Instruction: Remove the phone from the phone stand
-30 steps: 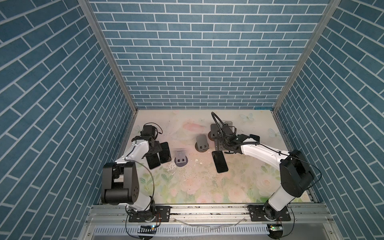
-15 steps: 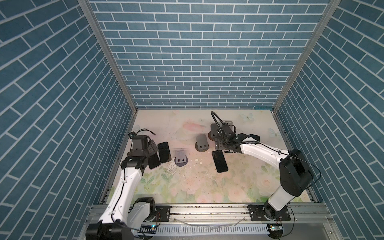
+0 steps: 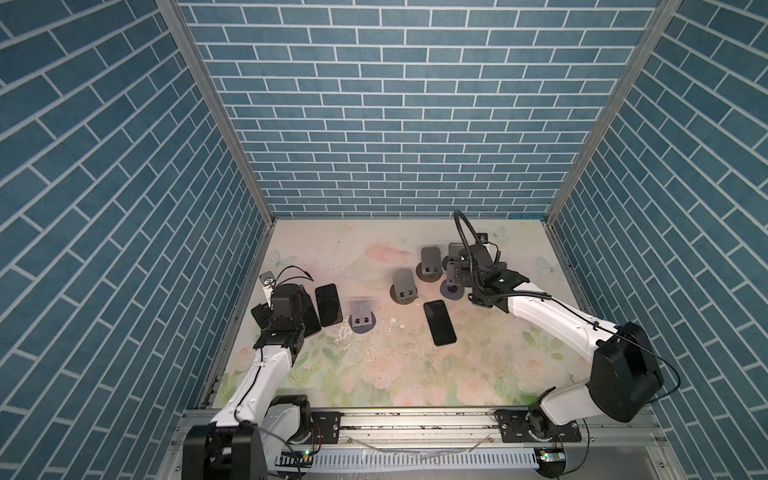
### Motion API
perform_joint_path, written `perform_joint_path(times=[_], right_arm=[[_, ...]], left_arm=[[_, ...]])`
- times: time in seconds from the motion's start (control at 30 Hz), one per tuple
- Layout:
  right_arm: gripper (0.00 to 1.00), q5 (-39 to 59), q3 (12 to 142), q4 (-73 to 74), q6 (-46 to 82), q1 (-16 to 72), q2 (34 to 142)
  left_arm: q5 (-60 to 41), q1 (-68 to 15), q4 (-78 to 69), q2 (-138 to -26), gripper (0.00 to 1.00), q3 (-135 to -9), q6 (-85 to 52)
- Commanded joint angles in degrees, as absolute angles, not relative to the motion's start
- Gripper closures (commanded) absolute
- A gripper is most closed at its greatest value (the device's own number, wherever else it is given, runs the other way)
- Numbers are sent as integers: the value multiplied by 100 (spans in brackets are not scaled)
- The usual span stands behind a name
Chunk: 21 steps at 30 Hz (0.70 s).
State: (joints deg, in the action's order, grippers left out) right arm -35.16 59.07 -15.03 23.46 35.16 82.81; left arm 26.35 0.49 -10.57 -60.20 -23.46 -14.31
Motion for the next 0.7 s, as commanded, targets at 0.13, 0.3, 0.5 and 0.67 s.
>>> perform_joint_path(times=[0.13, 0.3, 0.5, 0.67], right_arm=[[1, -3836, 4843, 19, 1805, 3041, 7989], [1, -3623, 4595, 374, 1500, 2518, 8143], [1, -3361, 4102, 1623, 703, 1935, 8236], [1, -3406, 3902, 2407, -153, 1739, 8340]], left_arm=[[2101, 0, -4627, -7137, 0, -1520, -389], [1671, -9, -5730, -7825, 0, -1304, -246], [1649, -350, -6265, -8769, 0, -1507, 173], [1849, -492, -5608, -8803, 0, -1927, 289]])
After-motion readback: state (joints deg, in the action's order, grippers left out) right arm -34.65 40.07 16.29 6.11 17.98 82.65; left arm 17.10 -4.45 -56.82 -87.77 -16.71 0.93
